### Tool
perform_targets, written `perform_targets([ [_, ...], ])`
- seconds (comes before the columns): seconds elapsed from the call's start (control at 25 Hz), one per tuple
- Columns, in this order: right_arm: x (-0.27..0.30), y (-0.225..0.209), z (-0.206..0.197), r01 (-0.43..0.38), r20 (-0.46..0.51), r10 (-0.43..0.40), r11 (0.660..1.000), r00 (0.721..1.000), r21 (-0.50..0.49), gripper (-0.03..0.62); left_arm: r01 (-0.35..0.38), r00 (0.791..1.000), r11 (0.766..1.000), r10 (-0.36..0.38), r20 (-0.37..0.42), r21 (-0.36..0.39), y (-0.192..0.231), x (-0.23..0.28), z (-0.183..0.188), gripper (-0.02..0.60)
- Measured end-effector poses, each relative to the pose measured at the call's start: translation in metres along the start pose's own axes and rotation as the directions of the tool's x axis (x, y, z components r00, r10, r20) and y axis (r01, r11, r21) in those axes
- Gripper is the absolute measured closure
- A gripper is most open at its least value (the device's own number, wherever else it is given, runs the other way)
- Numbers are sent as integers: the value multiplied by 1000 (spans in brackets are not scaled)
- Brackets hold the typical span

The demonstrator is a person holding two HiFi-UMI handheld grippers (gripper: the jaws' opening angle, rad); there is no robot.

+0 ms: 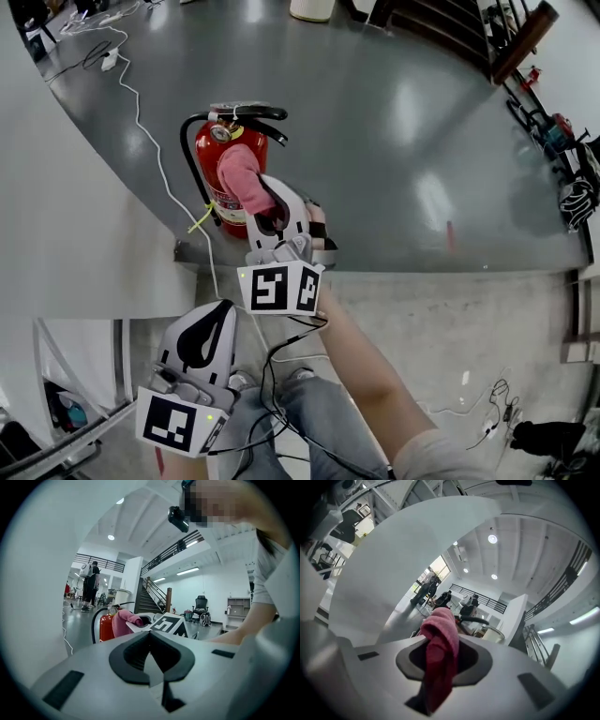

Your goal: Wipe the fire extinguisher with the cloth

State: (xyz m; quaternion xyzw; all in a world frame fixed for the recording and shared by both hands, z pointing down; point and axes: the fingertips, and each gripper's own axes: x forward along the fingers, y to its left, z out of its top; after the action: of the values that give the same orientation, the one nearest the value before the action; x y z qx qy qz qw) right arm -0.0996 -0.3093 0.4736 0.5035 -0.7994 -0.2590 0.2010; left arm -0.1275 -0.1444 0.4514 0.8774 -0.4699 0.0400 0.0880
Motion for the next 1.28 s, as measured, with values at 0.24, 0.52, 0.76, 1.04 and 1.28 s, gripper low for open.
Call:
perform_targets([
  [0.24,-35,-39,64,-57,12,57,997,998,55,510,-27,1000,1000,27,0,14,-15,-15,80,574],
  [0.52,-92,-99,141,-136,52,130,981,990,135,510,-71,997,996,70,17,49,-32,-25,177,574],
  [0.76,-155,-145,205,-225,112,207,956,972,190,510,-95,995,993,92,45,74,-51,-36,246,574],
  [1.04,-229,-169,255,-343,213,283,876,935,341,510,-109,993,989,104,51,97,-71,-61,282,574],
  [1.28,-260,-177,264,-378,247,290,776,925,505,507,-105,993,991,101,55,86,-91,-79,283,574],
])
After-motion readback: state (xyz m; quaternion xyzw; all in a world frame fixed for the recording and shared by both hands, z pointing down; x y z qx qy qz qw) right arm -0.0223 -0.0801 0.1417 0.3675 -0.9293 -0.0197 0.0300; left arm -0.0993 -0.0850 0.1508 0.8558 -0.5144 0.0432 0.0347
